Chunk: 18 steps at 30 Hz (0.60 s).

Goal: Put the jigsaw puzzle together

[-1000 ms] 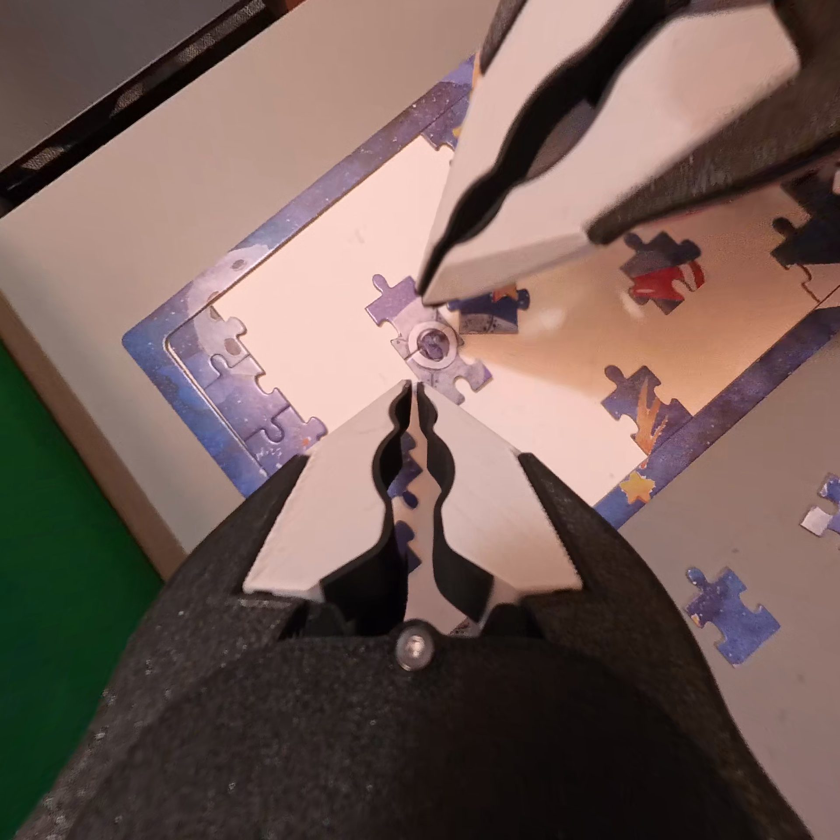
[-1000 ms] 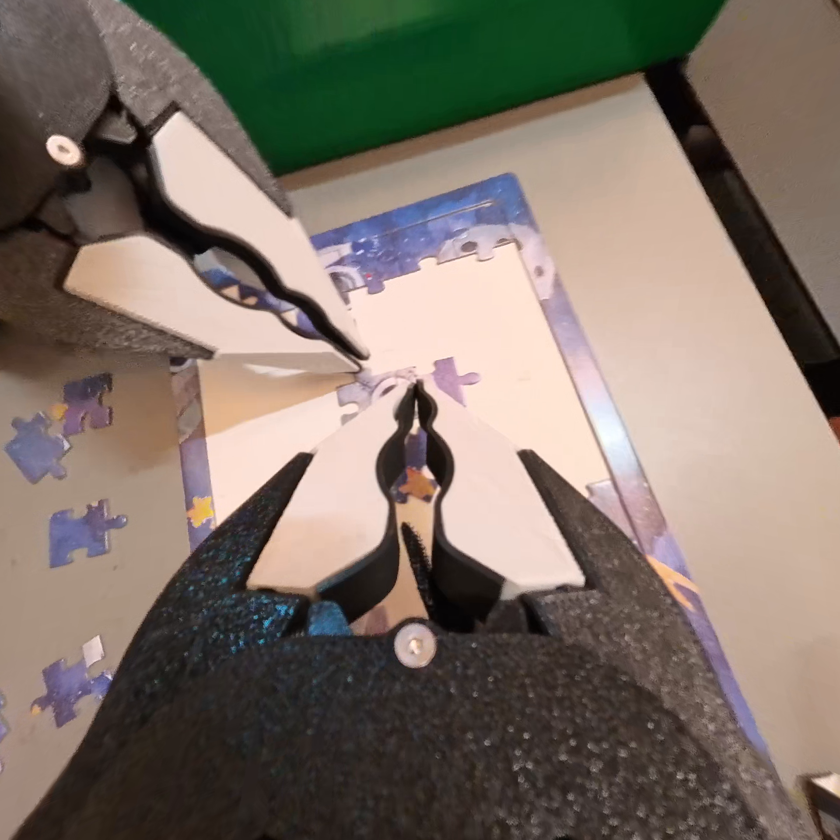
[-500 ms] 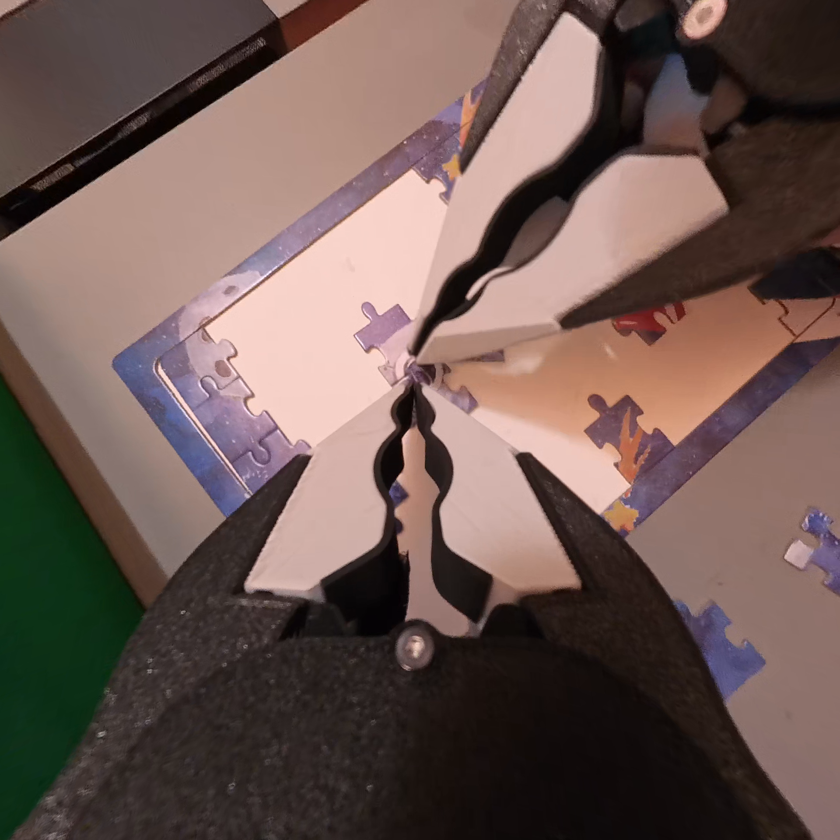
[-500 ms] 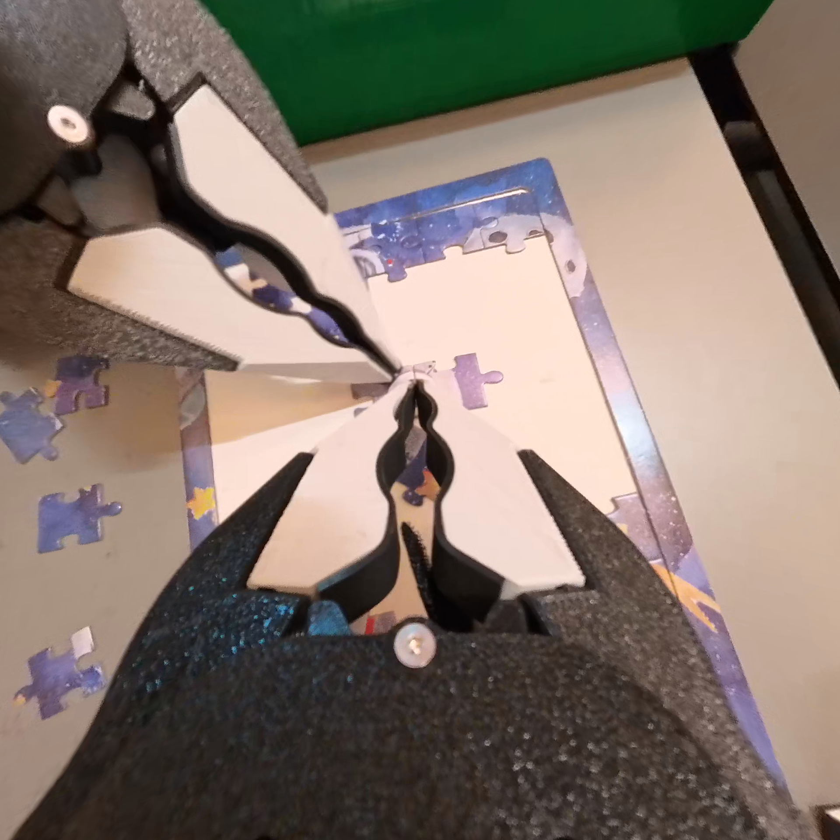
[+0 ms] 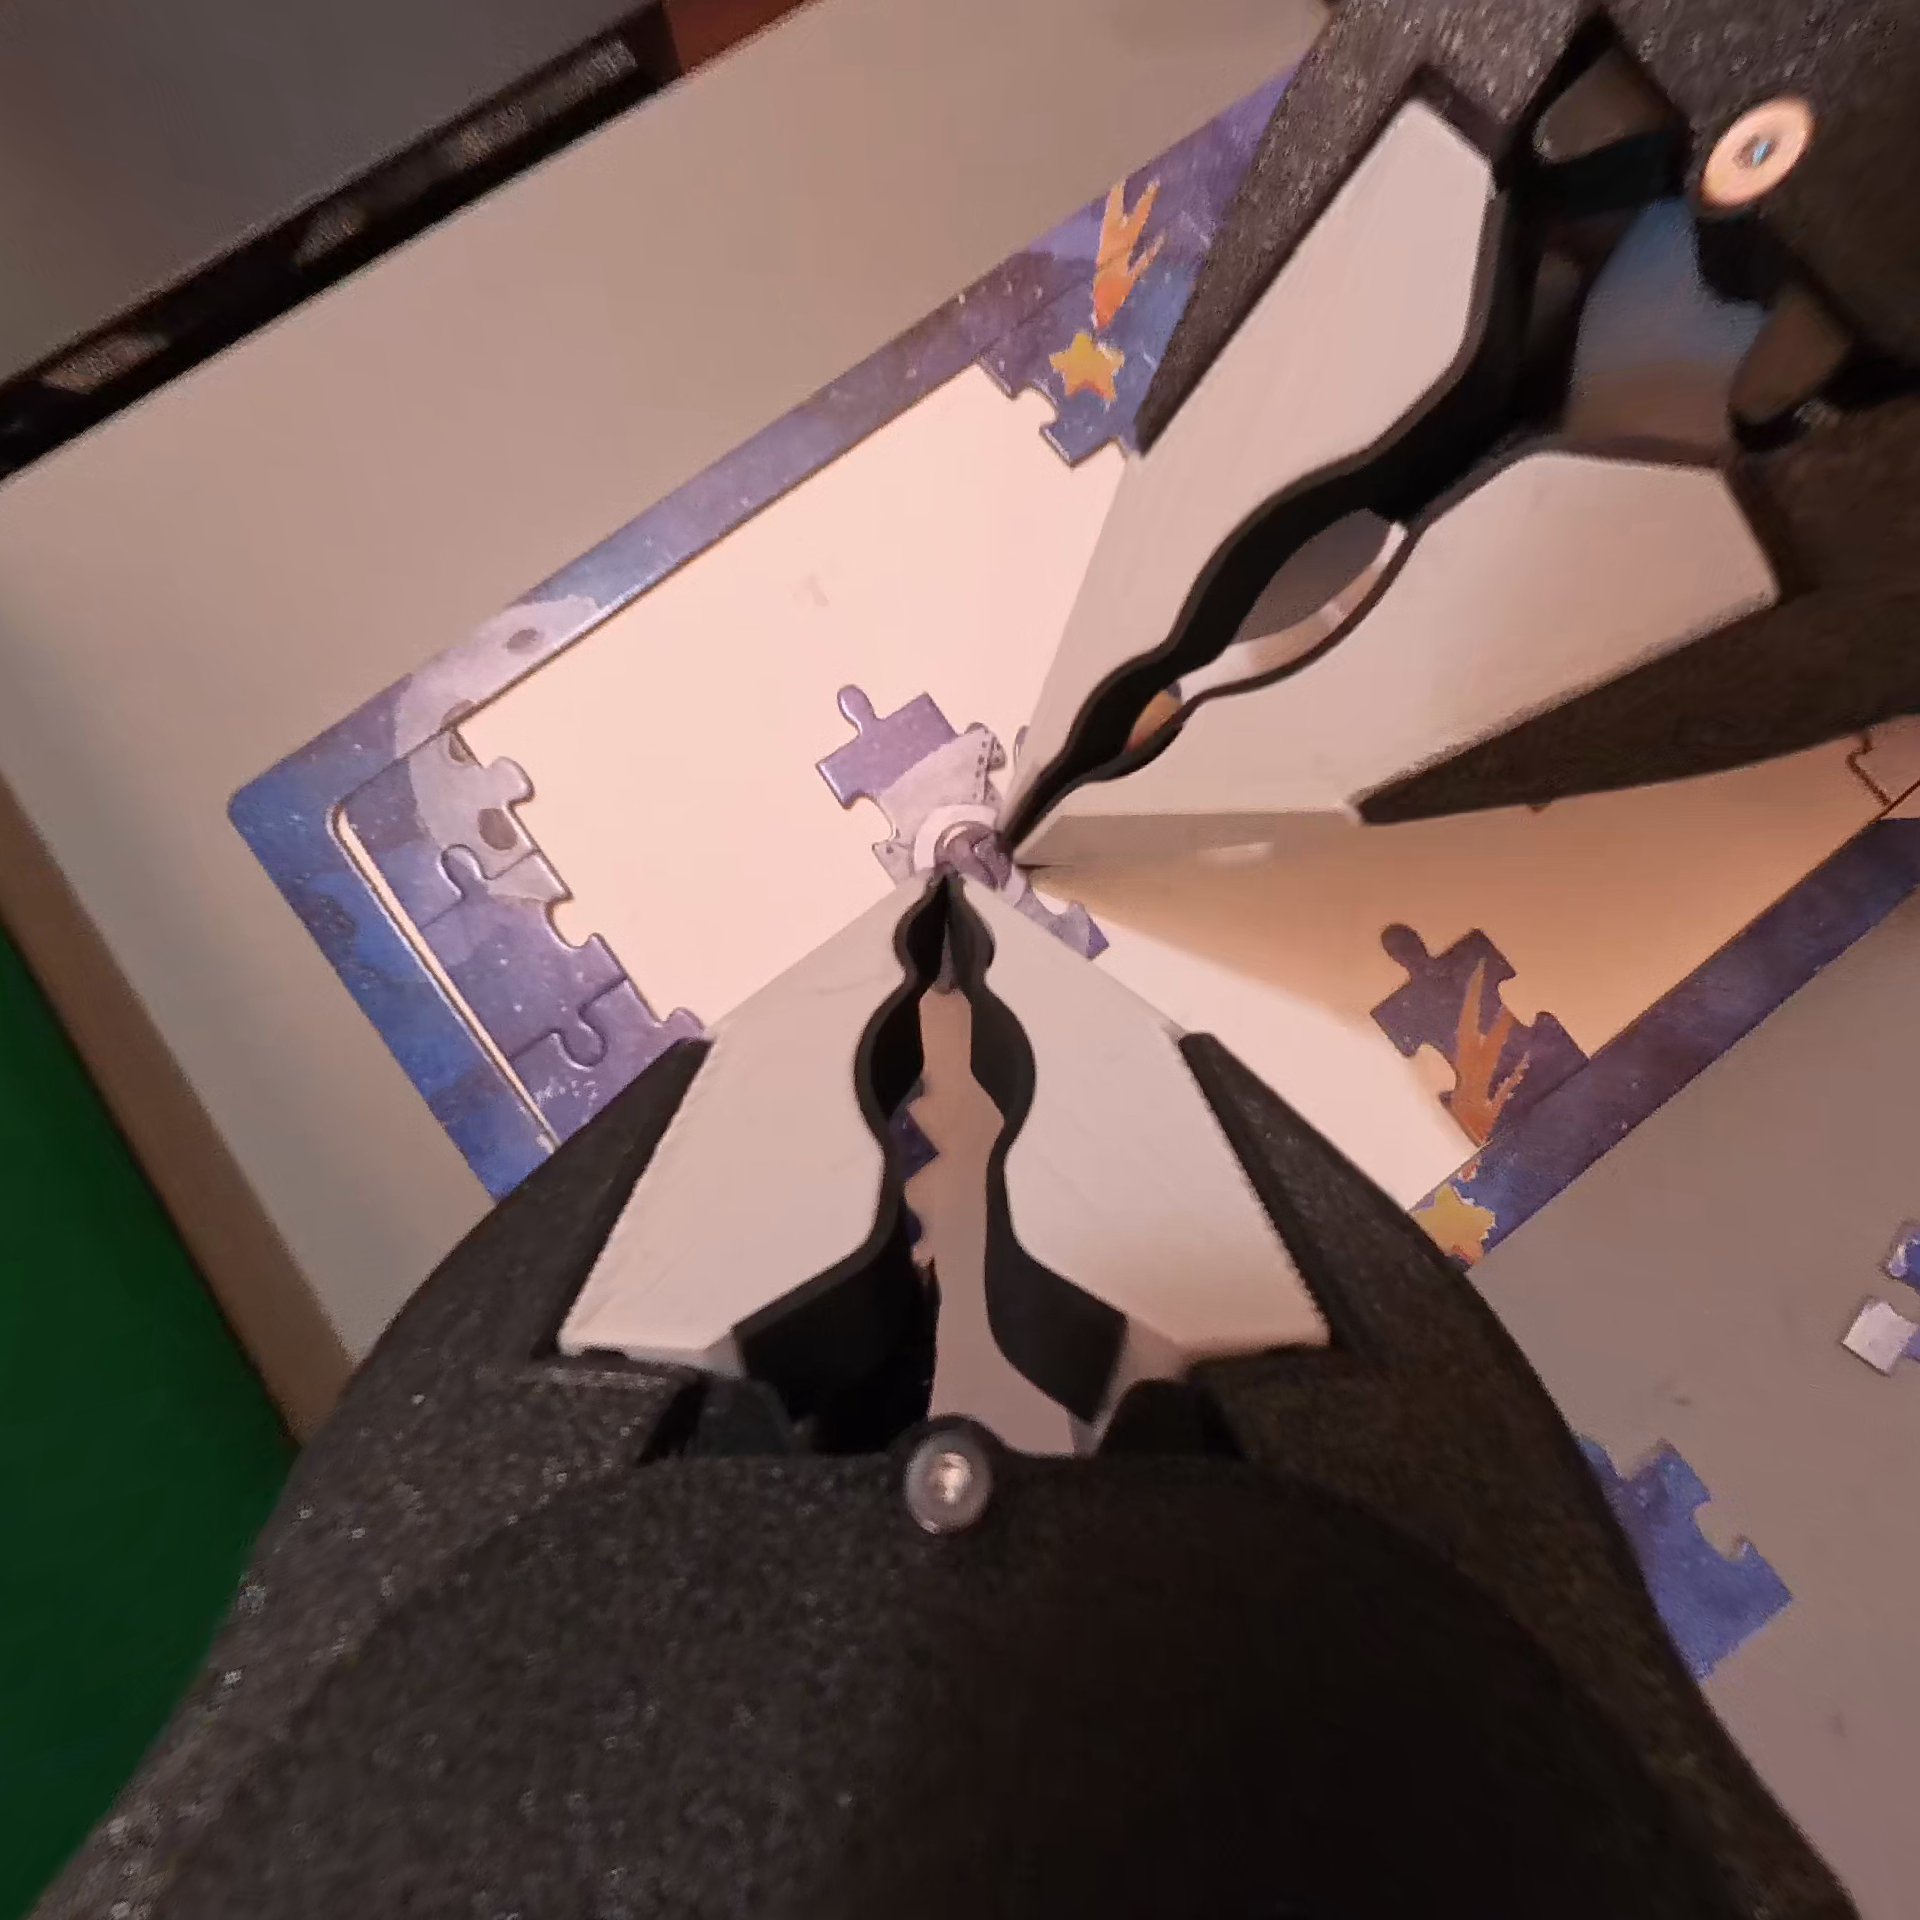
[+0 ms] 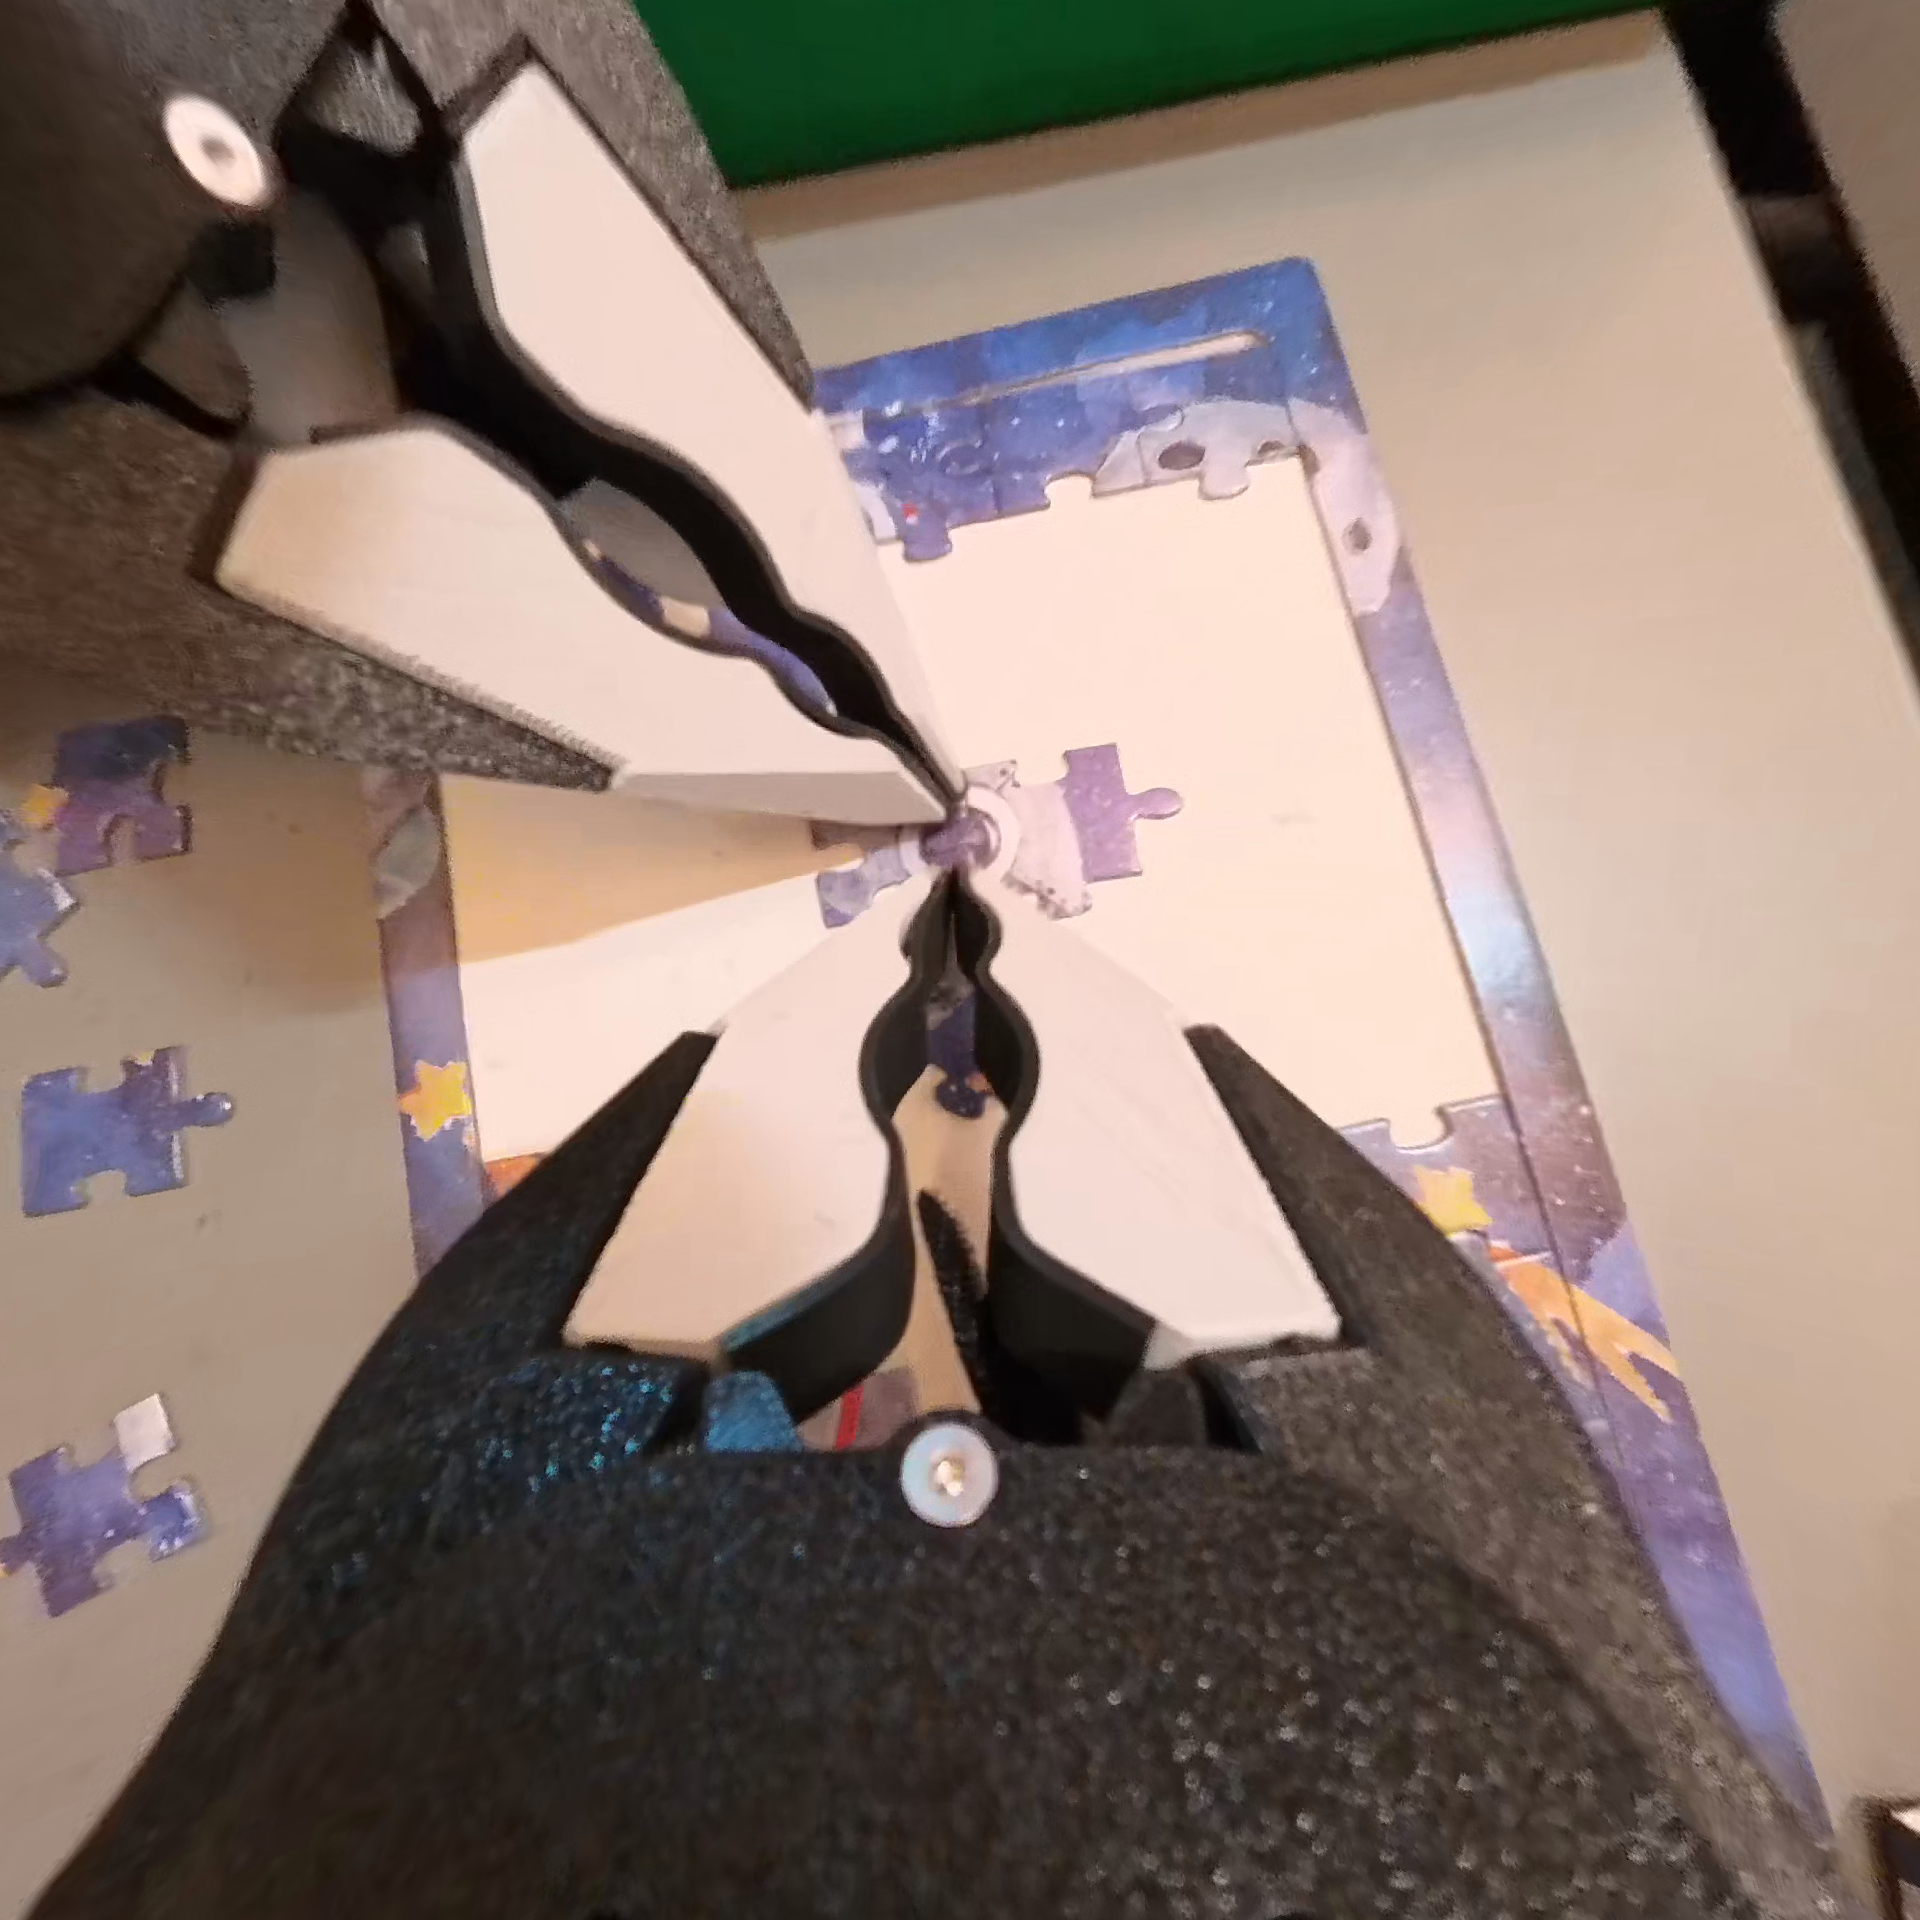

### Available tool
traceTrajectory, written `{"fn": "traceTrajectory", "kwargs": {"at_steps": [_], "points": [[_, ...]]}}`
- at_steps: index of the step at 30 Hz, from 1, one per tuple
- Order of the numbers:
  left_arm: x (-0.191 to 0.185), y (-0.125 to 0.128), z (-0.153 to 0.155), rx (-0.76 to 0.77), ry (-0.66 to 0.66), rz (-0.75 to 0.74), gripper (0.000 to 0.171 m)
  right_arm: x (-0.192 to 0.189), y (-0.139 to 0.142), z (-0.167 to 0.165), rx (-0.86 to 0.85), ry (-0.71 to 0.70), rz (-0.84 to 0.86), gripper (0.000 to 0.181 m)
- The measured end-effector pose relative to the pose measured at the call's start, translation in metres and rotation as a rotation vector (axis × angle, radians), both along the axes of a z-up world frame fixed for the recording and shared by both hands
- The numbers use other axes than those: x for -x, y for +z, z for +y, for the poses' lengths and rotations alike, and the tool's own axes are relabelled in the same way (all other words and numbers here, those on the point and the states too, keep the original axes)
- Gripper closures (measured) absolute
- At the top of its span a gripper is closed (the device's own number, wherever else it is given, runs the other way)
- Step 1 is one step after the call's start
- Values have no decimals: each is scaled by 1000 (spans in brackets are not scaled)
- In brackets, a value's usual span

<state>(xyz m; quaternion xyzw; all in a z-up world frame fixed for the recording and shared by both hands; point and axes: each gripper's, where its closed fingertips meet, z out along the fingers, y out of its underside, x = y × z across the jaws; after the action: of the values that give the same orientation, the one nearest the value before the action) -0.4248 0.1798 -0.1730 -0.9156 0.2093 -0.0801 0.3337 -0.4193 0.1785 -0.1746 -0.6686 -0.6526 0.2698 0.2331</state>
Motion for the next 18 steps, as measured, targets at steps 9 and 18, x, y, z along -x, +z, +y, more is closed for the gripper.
{"fn": "traceTrajectory", "kwargs": {"at_steps": [9,18], "points": [[7,35,-9,-70,49,-71,171,-24,41,18,20,-57,112,181],[2,15,-27,12,24,-14,171,-55,1,10,56,7,0,168]]}}
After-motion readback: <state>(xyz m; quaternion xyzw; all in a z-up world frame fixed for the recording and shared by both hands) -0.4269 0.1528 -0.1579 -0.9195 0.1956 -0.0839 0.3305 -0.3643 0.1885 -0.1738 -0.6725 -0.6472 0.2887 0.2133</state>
